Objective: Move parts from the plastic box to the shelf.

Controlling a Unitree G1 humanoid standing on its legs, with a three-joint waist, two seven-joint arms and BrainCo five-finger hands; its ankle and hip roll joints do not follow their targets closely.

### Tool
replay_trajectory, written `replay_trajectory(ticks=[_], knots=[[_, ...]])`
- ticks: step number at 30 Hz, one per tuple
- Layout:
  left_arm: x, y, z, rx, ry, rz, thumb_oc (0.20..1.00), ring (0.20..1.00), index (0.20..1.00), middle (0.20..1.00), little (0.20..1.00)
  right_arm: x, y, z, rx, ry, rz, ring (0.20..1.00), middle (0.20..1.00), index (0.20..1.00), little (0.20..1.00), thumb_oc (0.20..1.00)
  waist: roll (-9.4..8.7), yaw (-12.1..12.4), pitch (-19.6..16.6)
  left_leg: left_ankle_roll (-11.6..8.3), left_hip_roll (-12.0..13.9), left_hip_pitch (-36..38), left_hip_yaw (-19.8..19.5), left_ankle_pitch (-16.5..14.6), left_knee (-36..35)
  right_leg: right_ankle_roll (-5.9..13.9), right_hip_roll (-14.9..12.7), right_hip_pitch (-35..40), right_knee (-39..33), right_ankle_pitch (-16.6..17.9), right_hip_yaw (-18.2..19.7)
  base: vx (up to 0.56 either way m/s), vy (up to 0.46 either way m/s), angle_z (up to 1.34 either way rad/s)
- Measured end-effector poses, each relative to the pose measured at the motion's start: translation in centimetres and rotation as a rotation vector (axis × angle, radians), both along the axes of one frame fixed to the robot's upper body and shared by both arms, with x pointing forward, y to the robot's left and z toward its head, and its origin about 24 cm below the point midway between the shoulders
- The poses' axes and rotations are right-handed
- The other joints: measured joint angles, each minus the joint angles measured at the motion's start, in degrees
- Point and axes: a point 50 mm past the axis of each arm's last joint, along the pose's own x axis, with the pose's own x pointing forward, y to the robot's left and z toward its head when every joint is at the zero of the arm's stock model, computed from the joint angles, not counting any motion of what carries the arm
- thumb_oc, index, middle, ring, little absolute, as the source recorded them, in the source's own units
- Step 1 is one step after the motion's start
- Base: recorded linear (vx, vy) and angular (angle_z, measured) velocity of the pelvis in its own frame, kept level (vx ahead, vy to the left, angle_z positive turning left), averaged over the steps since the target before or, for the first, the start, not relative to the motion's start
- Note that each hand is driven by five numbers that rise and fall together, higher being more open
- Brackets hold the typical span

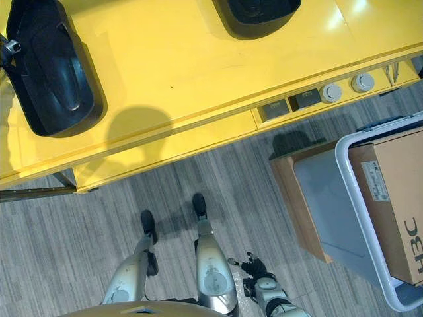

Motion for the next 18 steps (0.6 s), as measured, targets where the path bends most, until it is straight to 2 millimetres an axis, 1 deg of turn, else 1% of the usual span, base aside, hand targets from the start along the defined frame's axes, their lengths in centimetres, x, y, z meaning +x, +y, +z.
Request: replay_trajectory(ticks=[3, 9, 11, 15, 16, 18], knots=[[-0.26, -0.18, 0.28, 0.058, 0.0, -0.018, 0.2, 0.2, 0.2, 0.2, 0.2, 0.05, 0.07, 0.01, 0.009, -0.003, 0.006, 1.0, 1.0, 1.0, 1.0, 1.0, 0.0, 0.0, 0.0, -0.02, 0.0, 0.1, 0.1, 0.0, 0.0, 0.0, 0.0, 0.0, 0.0, 0.0, 0.1, 0.0, 0.0, 0.0], [-0.15, -0.48, -0.22, 0.148, 0.02, -0.015, 0.2, 0.2, 0.2, 0.2, 0.2, 0.07, 0.06, 0.03, 0.008, -0.007, 0.008, 1.0, 1.0, 1.0, 1.0, 1.0, 0.0, 0.3, 0.0, -0.03, 0.0, 0.1, 0.2, 0.0, 0.0, -0.12, 0.0, 0.0, 0.0, 0.1, 0.1, 0.0, 0.0, 0.0], [-0.4, -0.37, -0.22, 0.191, 0.022, -0.011, 0.2, 0.2, 0.2, 0.2, 0.2, 0.14, 0.08, 0.07, 0.009, -0.011, 0.009, 1.0, 1.0, 1.0, 1.0, 1.0, 0.01, 0.3, 0.0, -0.03, 0.0, 0.1, 0.2, 0.0, 0.0, -0.13, 0.0, 0.0, 0.0, 0.1, 0.1, 0.0, 0.0, 0.0], [-0.53, -0.24, -0.46, 0.186, 0.016, -0.016, 0.2, 0.2, 0.2, 0.2, 0.2, 0.25, 0.1, 0.13, 0.009, -0.023, 0.012, 1.0, 1.0, 1.0, 1.0, 1.0, 0.01, 0.3, 0.0, -0.03, 0.0, 0.2, 0.3, 0.0, 0.0, -0.15, 0.1, 0.0, 0.0, 0.1, 0.2, 0.0, 0.0, 0.0], [-0.53, -0.25, -0.42, 0.185, 0.014, -0.017, 1.0, 1.0, 1.0, 1.0, 1.0, 0.26, 0.11, 0.13, 0.01, -0.023, 0.012, 1.0, 1.0, 1.0, 1.0, 1.0, 0.02, 0.2, 0.0, -0.02, 0.0, 0.2, 0.3, 0.0, 0.0, -0.16, 0.1, 0.0, 0.0, 0.1, 0.2, 0.0, 0.0, 0.0], [-0.53, -0.21, -0.34, 0.167, 0.003, -0.014, 1.0, 1.0, 1.0, 1.0, 1.0, 0.25, 0.11, 0.13, 0.01, -0.022, 0.011, 1.0, 1.0, 1.0, 1.0, 1.0, 0.03, 0.3, 0.0, -0.02, 0.0, 0.2, 0.3, 0.0, 0.0, -0.17, 0.1, 0.1, 0.0, 0.2, 0.2, 0.0, 0.0, 0.0]])
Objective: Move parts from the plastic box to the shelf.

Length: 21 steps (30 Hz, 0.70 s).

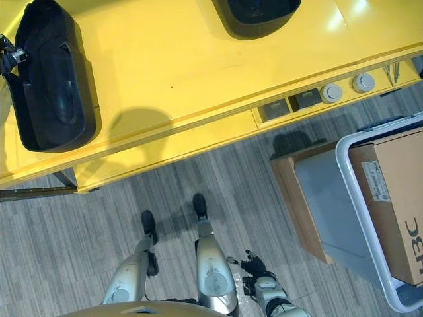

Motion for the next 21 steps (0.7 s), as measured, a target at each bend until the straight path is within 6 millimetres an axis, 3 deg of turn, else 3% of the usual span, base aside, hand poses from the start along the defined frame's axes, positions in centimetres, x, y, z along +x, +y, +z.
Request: replay_trajectory(ticks=[9, 16, 19, 21], knots=[[1.0, -0.3, -0.4, -0.114, -0.018, 0.017, 1.0, 1.0, 1.0, 1.0, 1.0, 0.0, 0.0, 0.0, -0.002, 0.012, -0.002, 1.0, 1.0, 1.0, 1.0, 1.0, 0.07, -0.2, -0.3, -0.01, 0.0, 1.4, -0.3, 0.1, 0.0, -0.16, 0.0, 1.4, 0.0, 0.3, 0.0, 0.0, 0.0, 0.0], [1.1, -1.4, 3.4, -0.12, -0.123, -0.01, 1.0, 1.0, 1.0, 1.0, 1.0, -0.2, -0.1, -0.2, -0.001, 0.035, -0.006, 1.0, 1.0, 1.0, 1.0, 1.0, -0.02, -0.1, -2.1, -0.04, 0.0, 2.6, -0.6, 0.2, -0.2, -0.19, -0.1, 2.8, 0.0, 0.4, -0.3, 0.0, 0.001, 0.02], [1.4, -2.4, 3.9, -0.205, -0.171, -0.055, 1.0, 1.0, 1.0, 1.0, 1.0, 0.0, -0.1, -0.1, -0.003, 0.046, -0.009, 1.0, 1.0, 1.0, 1.0, 1.0, -0.04, 0.3, -2.1, -0.28, 0.1, 4.9, -0.8, -0.2, -0.3, -0.22, -0.1, 5.3, 0.0, 0.1, -0.6, 0.05, -0.002, 0.04], [0.3, -3.7, 4.8, -0.342, -0.31, -0.181, 1.0, 1.0, 1.0, 1.0, 1.0, 0.1, -0.1, -0.1, -0.002, 0.048, -0.016, 1.0, 1.0, 1.0, 1.0, 1.0, -0.05, 1.1, -3.3, -0.75, 0.2, 6.9, -0.9, -0.9, -0.3, -0.4, 0.0, 7.5, 0.0, -0.4, -0.9, 0.09, 0.018, 0.07]])
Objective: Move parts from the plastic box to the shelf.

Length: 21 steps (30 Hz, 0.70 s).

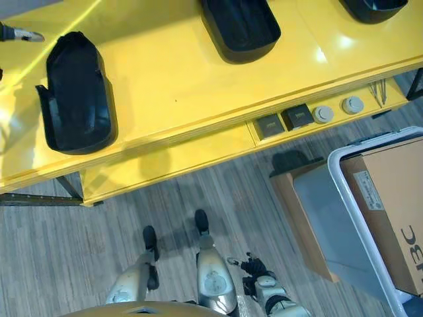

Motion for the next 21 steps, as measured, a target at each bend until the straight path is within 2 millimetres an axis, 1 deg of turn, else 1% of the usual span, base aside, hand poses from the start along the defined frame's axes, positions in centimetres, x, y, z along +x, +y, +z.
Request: replay_trajectory(ticks=[1, 2, 3, 4, 5, 6, 7, 8, 9, 10, 11, 12, 13, 15, 18, 20, 21], knots=[[-1.4, -0.4, -0.9, -0.08, -0.072, -0.078, 1.0, 1.0, 1.0, 1.0, 1.0, 0.1, 0.0, 0.0, 0.001, 0.0, -0.004, 1.0, 1.0, 1.0, 1.0, 1.0, 0.16, 0.4, -1.7, 0.02, 0.1, 1.3, -0.2, -0.3, 0.0, -0.02, 0.0, 1.4, 0.0, -0.3, -0.3, 0.12, 0.036, 0.05], [-2.6, -0.8, -2.1, -0.106, -0.099, -0.133, 1.0, 1.0, 1.0, 1.0, 1.0, 0.1, 0.0, 0.1, 0.002, -0.003, -0.007, 1.0, 1.0, 1.0, 1.0, 1.0, 0.13, 0.4, -1.8, -0.07, 0.2, 3.1, -0.2, -0.9, 0.0, -0.03, 0.1, 3.2, 0.0, -0.8, -0.4, 0.11, 0.043, 0.01], [-4.6, -1.0, -4.6, -0.183, -0.118, -0.207, 1.0, 1.0, 1.0, 1.0, 1.0, -0.4, -0.1, -0.1, 0.006, 0.004, -0.031, 1.0, 1.0, 1.0, 1.0, 1.0, 0.18, 0.3, -2.3, 0.28, 0.3, 5.7, 0.1, -1.9, 0.0, -0.11, 0.1, 5.8, 0.0, -1.7, -0.4, 0.04, 0.015, 0.05], [-5.6, -1.6, -7.0, -0.224, -0.103, -0.269, 0.416, 0.416, 0.416, 0.416, 0.416, -1.6, -0.4, -0.5, 0.002, 0.034, -0.041, 1.0, 1.0, 1.0, 1.0, 1.0, 0.3, 1.2, -4.1, 0.37, 0.4, 6.8, 0.0, -2.5, 0.0, 0.02, 0.2, 7.1, 0.0, -2.6, -0.7, 0.07, 0.024, 0.08], [-5.9, -2.5, -9.1, -0.267, -0.062, -0.307, 0.2, 0.2, 0.2, 0.2, 0.2, -3.1, -0.5, -0.9, 0.002, 0.07, -0.054, 1.0, 1.0, 1.0, 1.0, 1.0, 0.15, 2.6, -6.7, 0.33, 0.5, 6.8, -0.2, -2.8, 0.0, -0.11, 0.3, 7.3, 0.0, -3.3, -0.9, 0.06, 0.029, 0.23], [-7.7, -2.8, -12.2, -0.372, -0.03, -0.333, 0.2, 0.2, 0.2, 0.2, 0.2, -5.1, -0.3, -1.6, 0.007, 0.135, -0.076, 1.0, 1.0, 1.0, 1.0, 1.0, -0.35, 3.4, -9.5, 0.66, 0.5, 7.6, -0.7, -3.0, 0.0, 0.0, 0.2, 8.1, 0.0, -3.9, -1.4, 0.04, 0.033, 0.25], [-8.3, -2.9, -13.6, -0.385, 0.017, -0.333, 0.2, 0.2, 0.2, 0.2, 0.2, -5.8, -0.1, -1.9, 0.008, 0.162, -0.073, 1.0, 1.0, 1.0, 1.0, 1.0, -0.96, 4.3, -9.9, 0.98, 0.6, 8.5, -1.1, -2.9, 0.0, 0.16, 0.3, 9.2, 0.0, -4.2, -1.6, 0.06, 0.034, 0.29], [-10.1, -3.6, -16.2, -0.491, 0.077, -0.355, 0.2, 0.2, 0.2, 0.2, 0.2, -6.2, 0.2, -2.1, 0.016, 0.181, -0.085, 1.0, 1.0, 1.0, 1.0, 1.0, -2.17, 5.5, -11.1, 1.07, 0.4, 9.4, -1.4, -3.3, 0.0, 0.17, -0.1, 10.6, 0.0, -4.3, -2.3, 0.02, 0.024, 0.17], [-11.2, -4.5, -17.5, -0.58, 0.098, -0.39, 0.2, 0.2, 0.2, 0.2, 0.2, -6.9, 0.4, -2.3, 0.024, 0.198, -0.095, 1.0, 1.0, 1.0, 1.0, 1.0, -2.61, 5.9, -11.6, 1.24, 0.2, 9.9, -1.6, -3.5, 0.0, 0.35, -0.2, 11.2, 0.0, -4.5, -2.3, 0.02, 0.028, 0.15], [-12.3, -5.7, -19.1, -0.633, 0.172, -0.439, 0.2, 0.2, 0.2, 0.2, 0.2, -7.4, 0.7, -2.4, 0.034, 0.209, -0.107, 1.0, 1.0, 1.0, 1.0, 1.0, -3.26, 6.1, -12.0, 1.34, 0.1, 10.2, -1.9, -3.7, 0.0, 0.48, -0.3, 12.1, 0.0, -4.8, -2.5, 0.0, 0.023, 0.12], [-12.9, -6.7, -20.5, -0.673, 0.253, -0.482, 0.2, 0.2, 0.2, 0.2, 0.2, -7.7, 0.9, -2.5, 0.04, 0.214, -0.111, 1.0, 1.0, 1.0, 1.0, 1.0, -3.42, 6.3, -12.4, 1.5, 0.0, 10.3, -2.1, -3.7, 0.0, 0.52, -0.3, 12.2, 0.0, -5.0, -2.5, 0.01, 0.019, 0.17], [-13.3, -8.5, -22.5, -0.778, 0.347, -0.549, 0.2, 0.2, 0.2, 0.2, 0.2, -8.1, 1.1, -2.6, 0.045, 0.223, -0.112, 1.0, 1.0, 1.0, 1.0, 1.0, -3.78, 7.0, -12.9, 1.27, -0.4, 10.4, -2.7, -4.0, 0.0, 0.53, -0.7, 12.5, 0.0, -5.6, -2.7, 0.04, 0.01, 0.14], [-13.5, -9.4, -23.6, -0.839, 0.405, -0.58, 0.2, 0.2, 0.2, 0.2, 0.2, -8.1, 1.2, -2.7, 0.047, 0.224, -0.112, 1.0, 1.0, 1.0, 1.0, 1.0, -4.24, 7.0, -13.1, 1.39, -0.5, 10.6, -2.9, -4.0, 0.0, 0.48, -0.8, 12.7, 0.0, -5.6, -2.8, -0.02, 0.001, 0.11], [-13.5, -10.8, -25.3, -0.937, 0.5, -0.623, 0.2, 0.2, 0.2, 0.2, 0.2, -7.9, 1.6, -2.7, 0.055, 0.222, -0.109, 1.0, 1.0, 1.0, 1.0, 1.0, -4.13, 6.9, -13.1, 1.52, -0.6, 10.6, -2.9, -3.9, 0.0, 0.59, -1.0, 12.8, 0.0, -5.7, -2.7, -0.02, -0.004, -0.01], [-13.5, -12.2, -26.0, -0.964, 0.583, -0.691, 0.2, 0.2, 0.2, 0.2, 0.2, -7.5, 2.1, -2.8, 0.061, 0.225, -0.087, 1.0, 1.0, 1.0, 1.0, 1.0, -4.04, 6.0, -13.2, 1.57, -0.6, 10.6, -3.0, -3.9, 0.0, 0.69, -0.9, 12.8, -0.1, -5.6, -2.8, 0.0, 0.0, 0.0], [-14.0, -14.4, -27.3, -1.058, 0.679, -0.776, 0.2, 0.2, 0.2, 0.2, 0.2, -7.7, 2.1, -2.8, 0.03, 0.25, -0.015, 1.0, 1.0, 1.0, 1.0, 1.0, -3.64, 5.8, -13.2, 1.64, -0.6, 10.3, -3.0, -3.8, 0.0, 0.69, -0.9, 12.5, -0.2, -5.6, -2.8, 0.0, 0.0, 0.0], [-14.1, -15.1, -28.0, -1.071, 0.73, -0.792, 0.2, 0.2, 0.2, 0.2, 0.2, -7.5, 2.0, -2.8, 0.02, 0.251, 0.01, 1.0, 1.0, 1.0, 1.0, 1.0, -3.36, 5.7, -13.2, 1.79, -0.6, 10.0, -2.9, -3.7, 0.0, 0.68, -0.9, 12.1, -0.2, -5.6, -2.8, 0.0, 0.0, 0.0]])
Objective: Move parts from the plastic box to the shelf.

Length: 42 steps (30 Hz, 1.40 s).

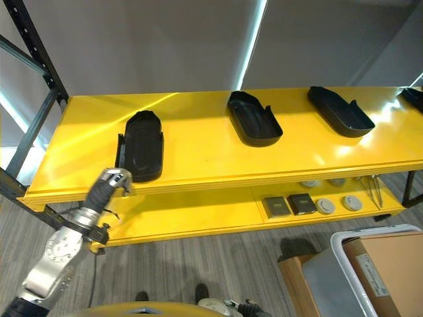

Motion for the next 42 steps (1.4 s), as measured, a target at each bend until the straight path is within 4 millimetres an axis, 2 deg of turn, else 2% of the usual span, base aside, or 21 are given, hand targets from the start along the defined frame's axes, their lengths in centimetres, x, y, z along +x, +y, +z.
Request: replay_trajectory(ticks=[3, 6, 10, 12, 18, 21, 26, 30, 33, 34, 36, 42], knots=[[-0.1, -0.9, -1.9, 0.036, 0.099, -0.063, 0.2, 0.2, 0.2, 0.2, 0.2, 1.4, 0.5, 0.2, -0.002, -0.04, 0.025, 1.0, 1.0, 1.0, 1.0, 1.0, 0.77, -1.5, 0.6, 0.43, 0.4, -1.1, 0.3, 0.6, 0.0, 0.21, 0.4, -1.6, 0.0, 0.7, 0.1, -0.02, -0.009, -0.06], [1.1, -1.1, -2.2, 0.045, 0.105, -0.047, 0.2, 0.2, 0.2, 0.2, 0.2, 1.5, 0.5, 0.3, -0.014, -0.048, 0.03, 1.0, 1.0, 1.0, 1.0, 1.0, 1.0, -1.7, 1.1, 0.38, 0.4, -1.6, 1.1, 0.6, 0.0, 0.09, 0.4, -2.6, -0.2, 0.9, 0.5, 0.01, -0.017, -0.1], [3.1, -0.8, -1.5, 0.094, 0.059, 0.001, 0.2, 0.2, 0.2, 0.2, 0.2, 1.8, 0.6, 0.3, -0.018, -0.057, 0.029, 1.0, 1.0, 1.0, 1.0, 1.0, 0.63, -3.0, 1.6, 0.03, 0.6, -1.4, 1.8, 0.7, 0.0, 0.15, 0.6, -2.7, -0.2, 1.0, 0.9, 0.04, -0.018, -0.09], [4.2, -0.3, -0.3, 0.102, -0.001, 0.07, 0.2, 0.2, 0.2, 0.2, 0.2, 1.7, 0.6, 0.3, -0.019, -0.057, 0.018, 1.0, 1.0, 1.0, 1.0, 1.0, 0.28, -3.7, 1.8, -0.09, 0.8, -1.0, 2.9, 0.6, 0.0, 0.15, 0.8, -2.7, -0.2, 1.0, 1.7, 0.06, -0.018, -0.17], [5.5, 1.0, 1.4, 0.081, -0.072, 0.205, 0.2, 0.2, 0.2, 0.2, 0.2, 1.2, 0.3, 0.2, -0.03, -0.044, 0.012, 1.0, 1.0, 1.0, 1.0, 1.0, -0.01, -4.8, 2.0, -0.22, 1.2, -0.8, 3.3, 0.3, 0.0, 0.1, 1.1, -2.8, -0.2, 0.9, 2.1, 0.02, -0.005, -0.05], [5.7, 1.1, 1.5, 0.091, -0.079, 0.226, 0.2, 0.2, 0.2, 0.2, 0.2, 0.7, 0.2, 0.2, -0.031, -0.034, 0.008, 1.0, 1.0, 1.0, 1.0, 1.0, -0.05, -4.9, 2.0, 0.02, 1.2, -0.7, 3.5, 0.0, 0.0, 0.1, 1.1, -2.8, -0.2, 0.9, 2.4, 0.04, -0.006, -0.04], [7.2, 1.8, 0.4, 0.122, -0.033, 0.304, 0.2, 0.2, 0.2, 0.2, 0.2, 0.5, 0.2, 0.1, -0.032, -0.028, 0.009, 1.0, 1.0, 1.0, 1.0, 1.0, -0.08, -5.9, 1.9, 0.15, 1.2, -0.6, 4.1, -0.1, 0.0, 0.1, 1.2, -3.0, -0.2, 1.0, 2.9, 0.01, -0.001, -0.06], [8.6, 2.5, 0.8, 0.131, -0.038, 0.373, 0.2, 0.2, 0.2, 0.2, 0.2, 0.4, 0.2, 0.1, -0.033, -0.024, 0.011, 1.0, 1.0, 1.0, 1.0, 1.0, -0.16, -7.1, 1.8, 0.14, 1.2, -1.0, 5.2, -0.1, 0.0, -0.09, 1.3, -3.9, -0.2, 1.5, 3.8, -0.01, -0.008, -0.12], [9.7, 2.5, 2.4, 0.12, -0.088, 0.396, 0.2, 0.2, 0.2, 0.2, 0.2, 0.4, 0.3, 0.1, -0.033, -0.025, 0.017, 1.0, 1.0, 1.0, 1.0, 1.0, -0.2, -7.3, 1.7, 0.16, 1.2, -1.5, 5.6, -0.1, 0.0, -0.1, 1.3, -4.6, -0.2, 1.7, 4.1, -0.01, -0.003, -0.09], [9.4, 2.0, 4.0, 0.1, -0.154, 0.364, 0.2, 0.2, 0.2, 0.2, 0.2, 0.2, 0.2, 0.1, -0.033, -0.022, 0.015, 1.0, 1.0, 1.0, 1.0, 1.0, -0.2, -7.5, 1.7, 0.11, 1.2, -1.5, 5.6, -0.1, 0.0, -0.07, 1.3, -4.6, -0.2, 1.7, 4.0, 0.0, 0.0, 0.0], [9.1, 1.7, 4.8, 0.106, -0.202, 0.352, 0.2, 0.2, 0.2, 0.2, 0.2, -0.1, 0.2, 0.0, -0.032, -0.016, 0.014, 1.0, 1.0, 1.0, 1.0, 1.0, -0.19, -7.3, 1.7, -0.09, 1.2, -1.4, 5.8, 0.1, 0.0, -0.07, 1.3, -4.6, -0.2, 1.7, 4.0, 0.0, 0.0, 0.0], [8.7, 2.4, 3.6, 0.157, -0.184, 0.381, 0.2, 0.2, 0.2, 0.2, 0.2, -0.5, 0.2, 0.0, -0.03, -0.01, 0.014, 1.0, 1.0, 1.0, 1.0, 1.0, -0.21, -7.0, 1.6, -0.13, 1.2, -1.2, 6.0, 0.1, 0.0, -0.07, 1.3, -4.4, -0.2, 1.7, 4.1, -0.03, 0.001, 0.0]])
